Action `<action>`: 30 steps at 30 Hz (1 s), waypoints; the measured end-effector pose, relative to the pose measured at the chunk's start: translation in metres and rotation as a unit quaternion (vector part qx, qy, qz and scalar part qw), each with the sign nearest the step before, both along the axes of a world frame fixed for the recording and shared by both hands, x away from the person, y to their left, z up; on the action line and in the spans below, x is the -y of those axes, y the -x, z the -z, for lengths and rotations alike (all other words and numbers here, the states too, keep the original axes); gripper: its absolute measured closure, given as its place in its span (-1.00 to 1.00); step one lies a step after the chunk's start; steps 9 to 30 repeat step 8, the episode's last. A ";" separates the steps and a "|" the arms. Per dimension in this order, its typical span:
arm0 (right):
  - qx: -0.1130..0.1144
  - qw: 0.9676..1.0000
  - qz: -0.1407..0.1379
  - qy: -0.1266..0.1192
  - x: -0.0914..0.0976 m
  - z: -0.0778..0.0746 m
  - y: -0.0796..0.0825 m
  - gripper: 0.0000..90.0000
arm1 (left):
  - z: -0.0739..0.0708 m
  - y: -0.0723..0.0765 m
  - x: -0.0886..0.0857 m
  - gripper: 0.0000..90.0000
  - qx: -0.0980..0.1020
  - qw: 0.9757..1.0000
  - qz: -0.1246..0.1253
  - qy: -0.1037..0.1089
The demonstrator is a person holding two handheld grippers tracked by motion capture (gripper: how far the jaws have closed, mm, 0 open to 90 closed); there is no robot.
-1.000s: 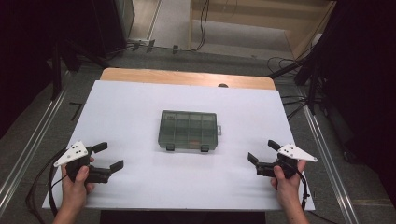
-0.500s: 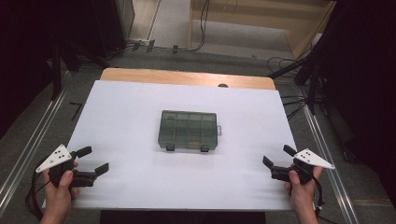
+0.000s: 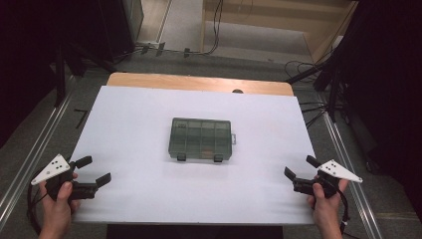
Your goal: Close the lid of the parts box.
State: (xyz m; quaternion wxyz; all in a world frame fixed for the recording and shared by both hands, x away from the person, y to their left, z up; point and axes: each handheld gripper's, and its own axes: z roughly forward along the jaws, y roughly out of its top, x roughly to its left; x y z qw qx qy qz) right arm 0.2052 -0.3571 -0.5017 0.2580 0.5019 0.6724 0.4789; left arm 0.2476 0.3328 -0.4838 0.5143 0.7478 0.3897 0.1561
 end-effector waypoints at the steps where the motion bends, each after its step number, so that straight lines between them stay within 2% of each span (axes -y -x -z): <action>1: 0.000 1.000 0.000 0.000 -0.001 0.000 0.000 -1.00 | 0.001 0.000 0.001 -1.00 0.000 1.000 -0.001 0.000; 8: -0.001 1.000 -0.008 0.004 -0.004 0.001 0.000 -1.00 | 0.002 -0.002 0.004 -1.00 -0.003 1.000 -0.003 -0.011; 30: -0.001 1.000 -0.008 0.004 -0.004 0.001 0.000 -1.00 | 0.002 -0.002 0.004 -1.00 -0.003 1.000 -0.003 -0.011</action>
